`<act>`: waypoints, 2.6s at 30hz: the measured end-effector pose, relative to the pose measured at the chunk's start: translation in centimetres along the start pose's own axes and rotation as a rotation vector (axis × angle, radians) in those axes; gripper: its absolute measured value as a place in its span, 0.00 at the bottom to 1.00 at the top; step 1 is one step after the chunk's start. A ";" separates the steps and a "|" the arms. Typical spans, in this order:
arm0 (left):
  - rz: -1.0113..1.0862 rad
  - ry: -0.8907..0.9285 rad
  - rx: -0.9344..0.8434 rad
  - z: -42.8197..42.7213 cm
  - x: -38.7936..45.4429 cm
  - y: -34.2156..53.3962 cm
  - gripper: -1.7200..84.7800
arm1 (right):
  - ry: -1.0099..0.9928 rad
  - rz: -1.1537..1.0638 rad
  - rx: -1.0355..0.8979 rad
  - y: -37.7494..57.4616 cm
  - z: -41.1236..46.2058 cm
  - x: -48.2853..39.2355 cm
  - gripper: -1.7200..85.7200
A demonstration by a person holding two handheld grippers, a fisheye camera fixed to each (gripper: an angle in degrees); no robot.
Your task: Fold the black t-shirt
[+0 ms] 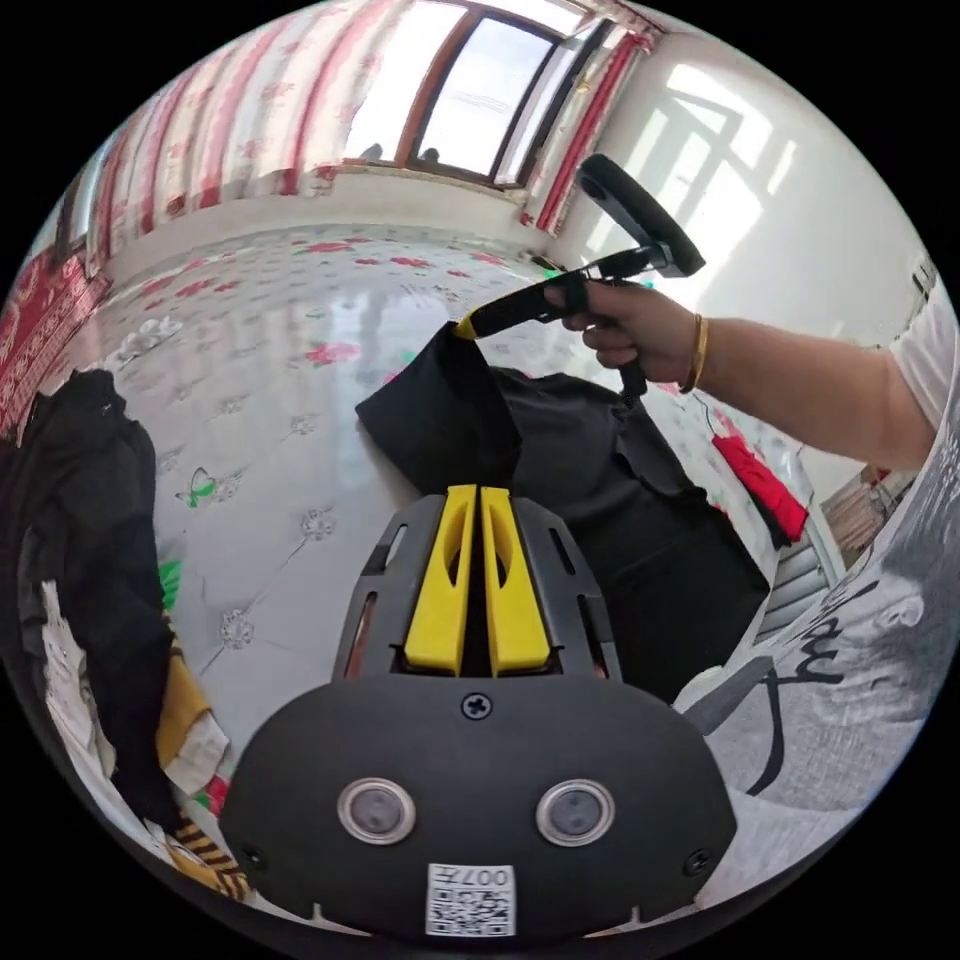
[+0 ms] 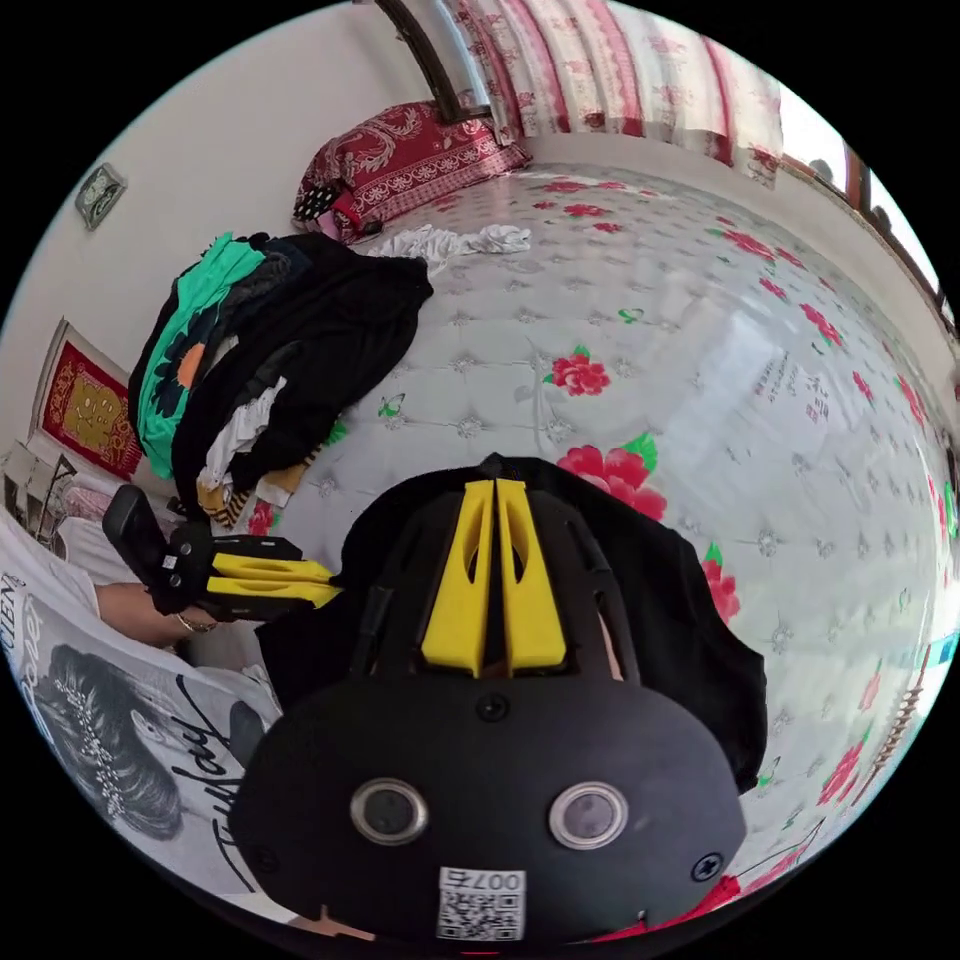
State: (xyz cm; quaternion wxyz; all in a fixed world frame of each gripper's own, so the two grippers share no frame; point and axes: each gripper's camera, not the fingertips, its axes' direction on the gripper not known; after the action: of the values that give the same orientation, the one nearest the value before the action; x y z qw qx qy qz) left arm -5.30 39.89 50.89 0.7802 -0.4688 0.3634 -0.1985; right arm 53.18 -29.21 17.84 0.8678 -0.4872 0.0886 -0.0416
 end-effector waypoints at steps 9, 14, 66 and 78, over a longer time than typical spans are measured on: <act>0.006 -0.026 -0.030 -0.6 0.3 -0.4 0.06 | 0.030 0.220 -0.087 5.3 4.8 6.7 0.02; -0.090 -0.040 -0.093 0.1 -2.2 -0.1 0.08 | -0.110 0.237 -0.028 5.0 6.0 7.9 0.03; -0.264 -0.118 -0.469 -3.9 0.9 6.4 0.13 | 0.076 0.830 -0.095 72.2 9.6 3.3 0.10; -0.198 -0.033 -0.413 -8.6 0.5 3.9 0.01 | 0.019 0.763 0.012 79.1 8.5 2.9 0.02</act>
State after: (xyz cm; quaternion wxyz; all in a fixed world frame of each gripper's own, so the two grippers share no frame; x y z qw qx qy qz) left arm -11.56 36.35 44.74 0.6502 -0.6550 0.3360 -0.1878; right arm 56.58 18.67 -45.62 0.8229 -0.4136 0.2715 0.2794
